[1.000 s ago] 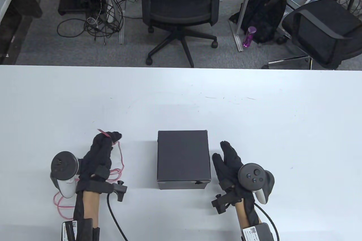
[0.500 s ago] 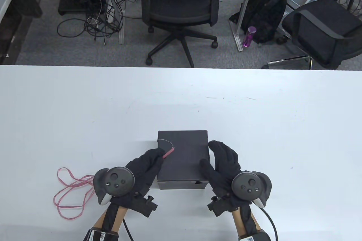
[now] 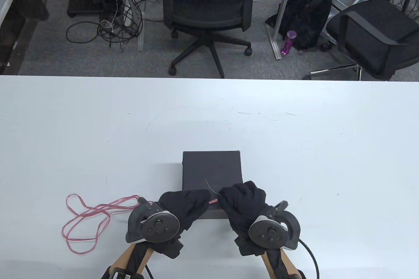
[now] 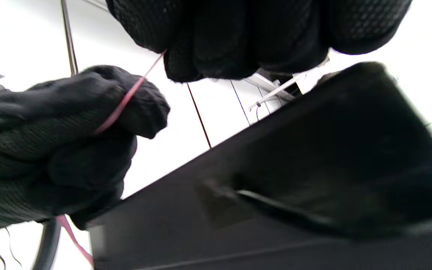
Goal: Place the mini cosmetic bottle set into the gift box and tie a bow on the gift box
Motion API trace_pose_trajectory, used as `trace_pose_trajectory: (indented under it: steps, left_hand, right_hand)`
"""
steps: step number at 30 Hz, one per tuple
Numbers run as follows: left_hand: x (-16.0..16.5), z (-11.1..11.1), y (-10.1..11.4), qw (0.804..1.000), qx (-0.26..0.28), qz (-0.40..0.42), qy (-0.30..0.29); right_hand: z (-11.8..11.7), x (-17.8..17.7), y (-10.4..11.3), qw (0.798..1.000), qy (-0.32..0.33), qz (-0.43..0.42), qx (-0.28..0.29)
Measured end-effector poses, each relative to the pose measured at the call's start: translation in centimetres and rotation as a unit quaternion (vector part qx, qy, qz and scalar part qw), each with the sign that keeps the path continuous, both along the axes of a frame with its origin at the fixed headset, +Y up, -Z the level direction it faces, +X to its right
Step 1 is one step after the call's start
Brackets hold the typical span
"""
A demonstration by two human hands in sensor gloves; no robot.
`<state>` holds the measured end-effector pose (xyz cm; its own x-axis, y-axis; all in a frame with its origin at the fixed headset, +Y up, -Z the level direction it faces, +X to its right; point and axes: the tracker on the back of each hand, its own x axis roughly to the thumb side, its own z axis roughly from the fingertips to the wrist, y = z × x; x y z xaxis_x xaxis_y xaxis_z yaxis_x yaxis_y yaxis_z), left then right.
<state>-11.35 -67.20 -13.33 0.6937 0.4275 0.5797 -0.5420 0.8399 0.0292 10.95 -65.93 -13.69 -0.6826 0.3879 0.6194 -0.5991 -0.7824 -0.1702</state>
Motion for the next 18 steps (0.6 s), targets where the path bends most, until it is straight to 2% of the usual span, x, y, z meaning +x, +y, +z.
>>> trace_pose_trajectory:
  steps: [4,7,9,11,14,17,18]
  left_hand:
    - [-0.4,-0.2,0.5,0.997,0.003,-0.076,0.001]
    - [-1.7,-0.4,0.7,0.988,0.026,-0.134,0.066]
    - [-2.9,-0.9,0.6,0.986,0.021,-0.135,0.098]
    - [-4.1,-1.5,0.1,0.984,-0.008,-0.124,0.127]
    - [-5.8,-2.6,-1.2,0.975,-0.023,-0.126,0.183]
    - [-7.3,-3.5,-2.7,0.972,-0.048,-0.111,0.201]
    - [-7.5,-3.7,-3.0,0.972,-0.06,-0.105,0.2]
  right_hand:
    - [0.0,0.2,0.0,0.999,-0.033,0.022,0.036]
    - [-0.6,1.7,0.1,0.989,-0.108,0.068,0.081]
    - [-1.5,3.3,-0.1,0.977,-0.165,0.097,0.091]
    - [-2.5,5.2,-0.8,0.966,-0.22,0.109,0.082]
    - [-3.7,8.0,-2.1,0.936,-0.306,0.16,0.068]
    - [-4.7,10.8,-3.9,0.904,-0.371,0.212,0.021]
    - [-4.9,11.4,-4.4,0.899,-0.381,0.214,0.009]
